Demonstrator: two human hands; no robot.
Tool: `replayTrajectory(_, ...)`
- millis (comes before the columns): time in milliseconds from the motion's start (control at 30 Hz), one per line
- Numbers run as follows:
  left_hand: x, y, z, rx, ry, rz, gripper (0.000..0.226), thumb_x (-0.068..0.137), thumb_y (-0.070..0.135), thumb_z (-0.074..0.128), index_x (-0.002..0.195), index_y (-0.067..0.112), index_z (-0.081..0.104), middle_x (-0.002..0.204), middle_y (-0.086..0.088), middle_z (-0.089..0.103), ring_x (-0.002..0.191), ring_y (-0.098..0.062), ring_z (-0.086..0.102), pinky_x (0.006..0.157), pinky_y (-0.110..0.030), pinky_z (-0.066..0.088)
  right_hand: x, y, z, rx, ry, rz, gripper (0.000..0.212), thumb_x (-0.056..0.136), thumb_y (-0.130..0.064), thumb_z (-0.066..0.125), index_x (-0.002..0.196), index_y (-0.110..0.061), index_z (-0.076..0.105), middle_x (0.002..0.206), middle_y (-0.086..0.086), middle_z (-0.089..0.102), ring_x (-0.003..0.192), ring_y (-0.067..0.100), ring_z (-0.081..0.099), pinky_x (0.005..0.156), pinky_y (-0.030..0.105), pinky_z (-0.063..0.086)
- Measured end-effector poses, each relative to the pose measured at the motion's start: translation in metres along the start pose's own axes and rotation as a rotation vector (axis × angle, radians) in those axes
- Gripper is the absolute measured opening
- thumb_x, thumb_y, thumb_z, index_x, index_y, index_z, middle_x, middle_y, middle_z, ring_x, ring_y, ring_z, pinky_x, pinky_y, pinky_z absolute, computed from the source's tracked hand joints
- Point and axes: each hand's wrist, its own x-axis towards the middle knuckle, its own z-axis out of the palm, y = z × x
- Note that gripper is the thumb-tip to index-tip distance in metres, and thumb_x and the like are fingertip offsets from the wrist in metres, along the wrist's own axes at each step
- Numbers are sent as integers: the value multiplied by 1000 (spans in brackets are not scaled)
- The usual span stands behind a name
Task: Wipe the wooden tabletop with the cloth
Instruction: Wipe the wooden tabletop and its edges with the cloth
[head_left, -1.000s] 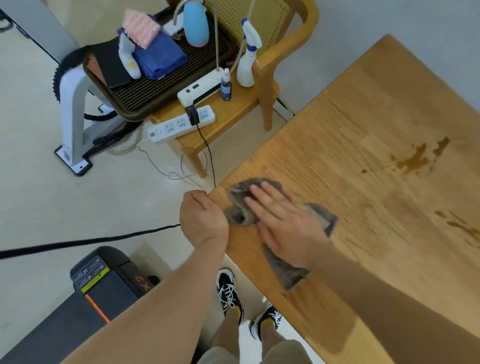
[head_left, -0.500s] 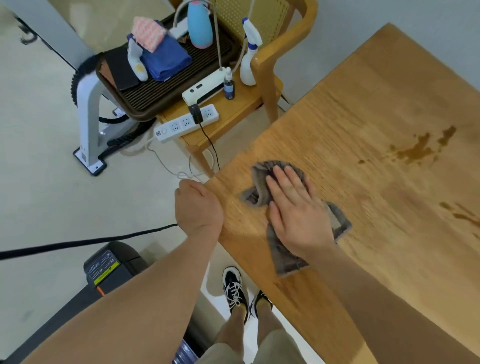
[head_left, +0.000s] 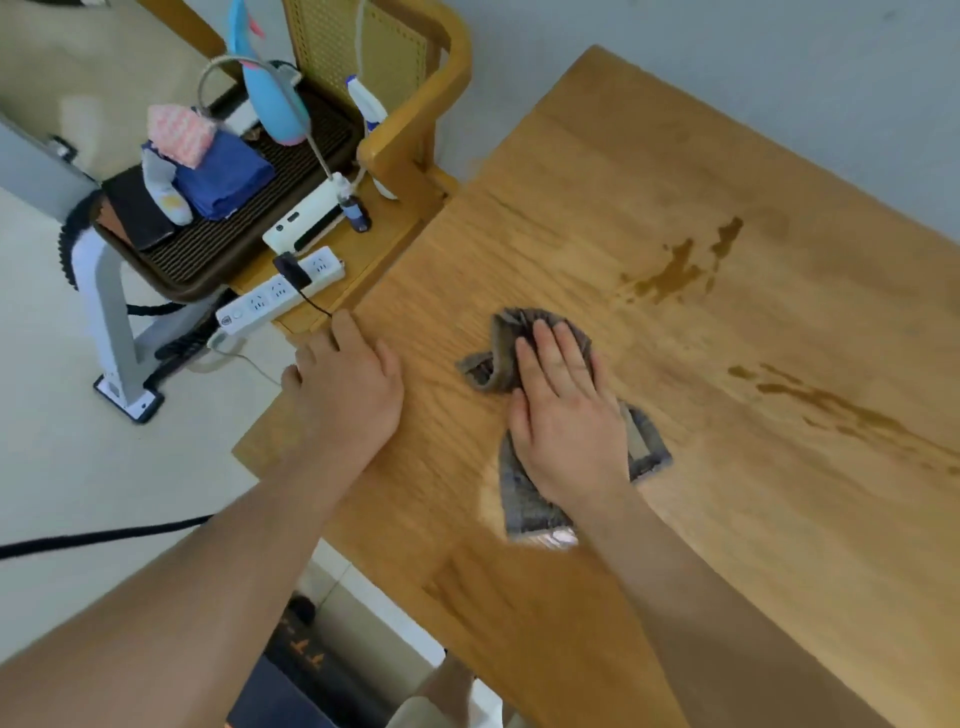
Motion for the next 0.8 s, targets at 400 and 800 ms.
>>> replayTrajectory(400,24,32,12,-13,47,6,59,92,46,24,140,12,33,131,-15,48,121,-32,44,102,-50,29,37,-22,10,34,57,178,57,100,-39,22,150,-13,34,158,11,25,148,27,17,120,49,14)
replayTrajectory(800,24,32,1,21,-78,61,60,93,43,21,140,6,27,134,-22,44,122,-38,39,96,-50,33,55,0,-3,-7,121,645,59,99,-39,25,151,-11,29,159,18,17,148,34,13,119,53,14)
